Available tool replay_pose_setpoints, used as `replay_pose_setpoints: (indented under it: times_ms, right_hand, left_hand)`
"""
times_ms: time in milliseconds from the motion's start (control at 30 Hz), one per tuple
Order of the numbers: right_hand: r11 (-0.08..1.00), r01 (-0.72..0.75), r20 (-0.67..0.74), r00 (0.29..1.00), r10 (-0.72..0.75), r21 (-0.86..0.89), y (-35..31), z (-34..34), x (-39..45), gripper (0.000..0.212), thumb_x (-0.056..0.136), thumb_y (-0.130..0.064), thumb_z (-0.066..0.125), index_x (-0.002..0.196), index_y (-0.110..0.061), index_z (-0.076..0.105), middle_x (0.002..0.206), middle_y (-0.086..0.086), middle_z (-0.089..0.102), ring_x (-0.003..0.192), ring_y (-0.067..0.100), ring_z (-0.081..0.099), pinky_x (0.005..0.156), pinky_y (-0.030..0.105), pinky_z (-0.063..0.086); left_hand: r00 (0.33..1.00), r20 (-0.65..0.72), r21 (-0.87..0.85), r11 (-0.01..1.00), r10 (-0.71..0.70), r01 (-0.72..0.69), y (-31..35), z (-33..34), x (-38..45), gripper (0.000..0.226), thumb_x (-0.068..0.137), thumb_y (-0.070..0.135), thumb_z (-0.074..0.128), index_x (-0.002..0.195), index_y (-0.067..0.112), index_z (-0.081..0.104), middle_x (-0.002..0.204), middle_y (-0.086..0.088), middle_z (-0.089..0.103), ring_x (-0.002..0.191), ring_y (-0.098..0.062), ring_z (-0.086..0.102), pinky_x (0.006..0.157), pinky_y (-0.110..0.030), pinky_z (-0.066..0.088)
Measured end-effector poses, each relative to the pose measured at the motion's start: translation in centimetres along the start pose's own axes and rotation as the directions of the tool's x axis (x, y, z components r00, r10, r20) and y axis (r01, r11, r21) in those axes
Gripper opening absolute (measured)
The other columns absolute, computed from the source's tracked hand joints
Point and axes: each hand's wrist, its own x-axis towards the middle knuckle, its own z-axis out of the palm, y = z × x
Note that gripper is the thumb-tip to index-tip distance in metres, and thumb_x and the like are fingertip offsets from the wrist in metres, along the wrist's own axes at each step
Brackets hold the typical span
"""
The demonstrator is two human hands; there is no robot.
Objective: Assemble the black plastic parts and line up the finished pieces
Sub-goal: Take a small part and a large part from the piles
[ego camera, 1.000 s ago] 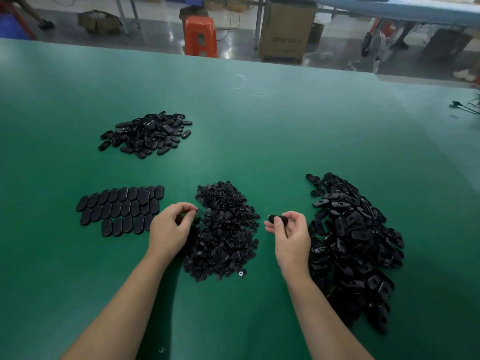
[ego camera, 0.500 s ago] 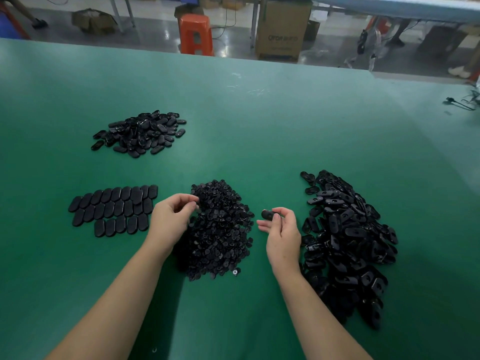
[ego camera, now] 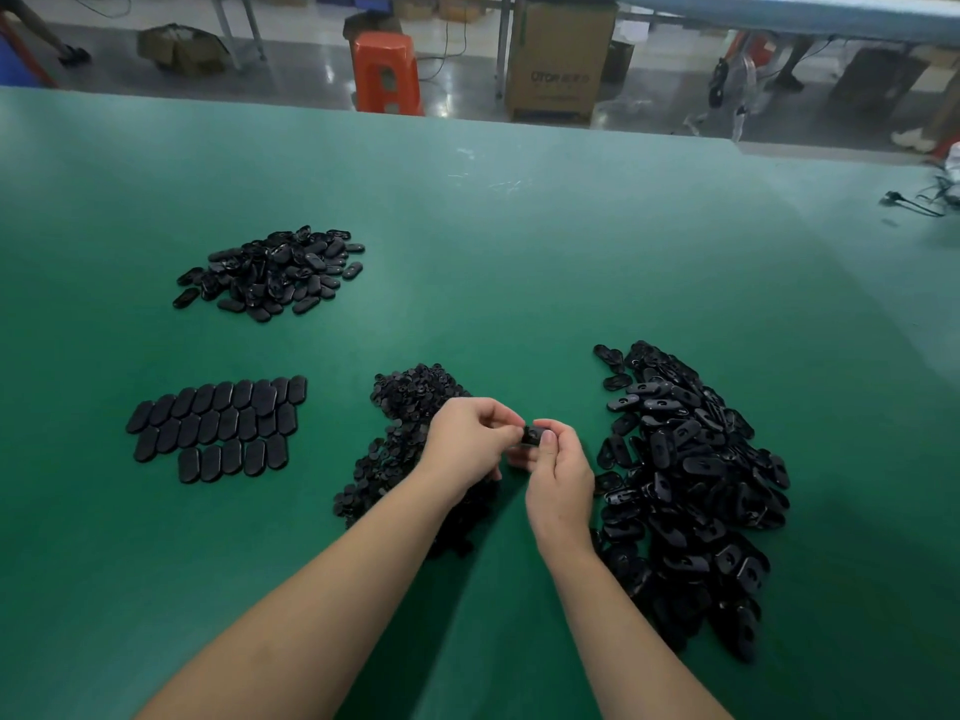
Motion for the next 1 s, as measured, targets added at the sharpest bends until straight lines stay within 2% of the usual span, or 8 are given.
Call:
replay_pose_setpoints:
  times_ms: [167,433,567,667,833,867,933,1000]
  right_hand:
    - [1.000,-0.012,0.018,1.000,0.012,-0.005,-0.1,0.0,0.1,0.022,0.108,-0.020,0.040,0.107,-0.026,0.062,0.095,-0.003,0.074,0.089,0.018,0.072,0.083,0.042,0.057]
    - [0.999,-0.003,0.017,1.000,0.004,-0.032,-0.1,-0.2,0.2,0.023,0.108,-0.019,0.041,0.107,-0.029,0.062,0.092,-0.019,0.065,0.089,0.000,0.062,0.078,0.030,0.049]
    - [0.999,-0.007,0.023,1.000,0.008,-0.031,0.0,-0.1,0.2,0.023,0.108,-0.020,0.041,0.109,-0.026,0.064,0.094,-0.017,0.067,0.090,0.006,0.065,0.079,0.030,0.051]
    - [0.999,-0.003,0.035,0.999,0.005,-0.042,0.1,-0.2,0.2,0.023,0.108,-0.021,0.041,0.106,-0.030,0.062,0.092,-0.017,0.068,0.088,0.002,0.065,0.074,0.024,0.050]
    - [1.000,-0.012,0.025,1.000,0.013,-0.017,0.0,-0.3,0.3,0.023,0.107,-0.019,0.043,0.102,-0.032,0.061,0.091,-0.018,0.067,0.087,-0.007,0.062,0.071,0.014,0.045]
    - [1.000,-0.015,0.020,1.000,0.015,-0.002,0.0,-0.3,0.3,0.024,0.107,-0.019,0.042,0.101,-0.034,0.061,0.091,-0.017,0.068,0.088,-0.006,0.063,0.072,0.016,0.046]
    - [0.999,-0.027,0.008,1.000,0.026,0.047,0.0,-0.3,0.2,0.028,0.108,-0.018,0.041,0.097,-0.037,0.059,0.093,-0.013,0.069,0.089,0.003,0.067,0.078,0.026,0.052]
    - [0.996,-0.035,-0.005,0.999,0.036,0.087,0.0,-0.4,0.1,0.030,0.108,-0.017,0.041,0.094,-0.037,0.058,0.091,-0.010,0.070,0.089,0.012,0.069,0.080,0.033,0.056]
  left_hand:
    - [0.999,-0.020,0.002,0.999,-0.034,0.034,-0.1,0.9,0.2,0.009,0.088,0.005,0.072,0.080,0.009,0.070,0.069,-0.004,0.070,0.034,-0.017,0.054,0.038,-0.022,0.043]
    - [0.995,-0.091,0.155,0.987,-0.035,0.048,-0.2,1.9,0.7,0.013,0.089,0.009,0.072,0.077,0.014,0.070,0.075,-0.004,0.073,0.045,-0.020,0.067,0.048,-0.031,0.057]
    - [0.993,-0.102,0.301,0.953,0.052,-0.019,0.2,2.1,0.6,0.010,0.090,0.012,0.068,0.080,0.015,0.071,0.077,0.000,0.072,0.059,-0.017,0.070,0.061,-0.031,0.060]
    - [0.986,-0.100,0.429,0.900,0.133,-0.077,0.7,2.3,0.2,0.009,0.089,0.014,0.066,0.085,0.016,0.073,0.080,0.004,0.072,0.074,-0.012,0.066,0.074,-0.025,0.054]
    - [0.982,-0.101,0.437,0.894,0.158,-0.099,0.7,2.2,0.3,0.004,0.087,0.017,0.070,0.085,0.017,0.074,0.084,0.004,0.069,0.078,-0.011,0.061,0.077,-0.024,0.049]
    - [0.981,-0.109,0.426,0.899,0.161,-0.100,0.7,2.1,0.3,0.001,0.086,0.019,0.073,0.086,0.018,0.073,0.087,0.002,0.068,0.081,-0.012,0.061,0.077,-0.025,0.048]
    - [0.984,-0.104,0.412,0.907,0.144,-0.089,0.6,1.9,0.5,0.015,0.085,0.024,0.077,0.098,0.020,0.072,0.098,-0.001,0.066,0.090,-0.014,0.060,0.079,-0.024,0.044]
    - [0.994,-0.059,0.389,0.919,0.096,-0.066,0.6,1.6,0.6,0.023,0.085,0.026,0.078,0.107,0.019,0.074,0.100,0.001,0.070,0.093,-0.013,0.064,0.086,-0.025,0.048]
